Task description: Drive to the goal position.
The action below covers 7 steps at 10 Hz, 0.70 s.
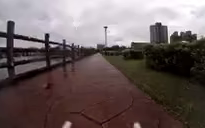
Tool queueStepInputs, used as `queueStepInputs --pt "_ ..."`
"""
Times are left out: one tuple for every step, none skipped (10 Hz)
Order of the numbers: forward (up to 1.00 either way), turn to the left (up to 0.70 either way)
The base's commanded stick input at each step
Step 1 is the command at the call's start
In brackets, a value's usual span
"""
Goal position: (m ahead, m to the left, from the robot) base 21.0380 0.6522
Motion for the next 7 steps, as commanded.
queueStepInputs --pt "0.5 0.0" --pt "0.5 0.0" --pt "0.5 0.0" --pt "0.5 0.0" --pt "0.5 0.0" --pt "0.5 0.5" --pt "0.5 0.35"
